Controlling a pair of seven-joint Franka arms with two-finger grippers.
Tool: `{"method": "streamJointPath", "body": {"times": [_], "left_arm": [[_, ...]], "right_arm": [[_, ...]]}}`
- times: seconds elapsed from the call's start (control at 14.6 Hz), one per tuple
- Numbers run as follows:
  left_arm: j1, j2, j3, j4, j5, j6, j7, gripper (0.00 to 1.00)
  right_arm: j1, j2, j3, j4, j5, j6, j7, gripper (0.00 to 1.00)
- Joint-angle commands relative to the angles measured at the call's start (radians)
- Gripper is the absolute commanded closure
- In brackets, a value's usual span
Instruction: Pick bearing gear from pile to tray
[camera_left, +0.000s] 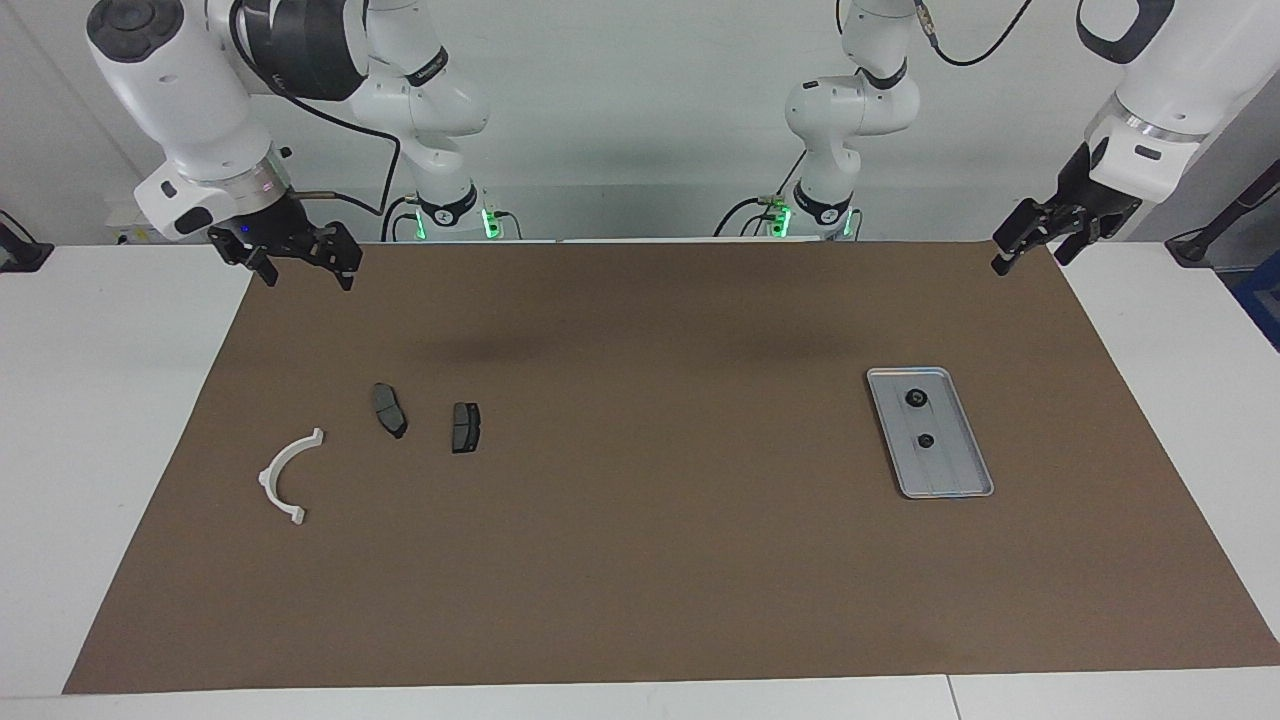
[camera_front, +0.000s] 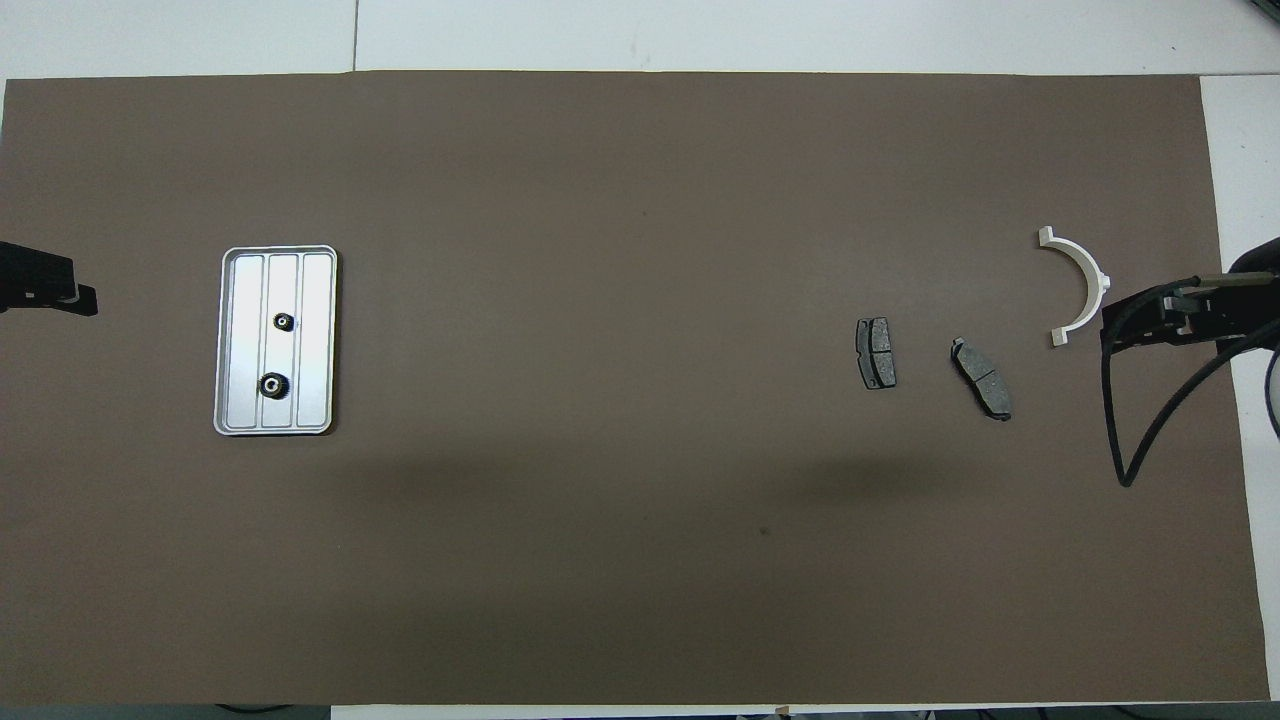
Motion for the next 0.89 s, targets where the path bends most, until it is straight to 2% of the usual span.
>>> {"method": "streamJointPath", "body": {"times": [0.0,0.34,0.82], "left_arm": [[0.011,-0.015,-0.005,0.007,0.029,-0.026,0.013,0.0],[0.014,-0.013,-0.018,0.015,0.064,-0.026,0.036,0.0],[0.012,-0.018,-0.039,-0.077,0.056,0.014,0.042,0.0]], "right_arm": [[-0.017,-0.028,0.009,-0.037,0.007,0.032,-0.03,0.0],[-0.017,-0.029,0.009,-0.039,0.007,0.029,-0.03,0.0],[-0.027,-0.029,0.011,-0.039,0.007,0.032,-0.03,0.0]]}}
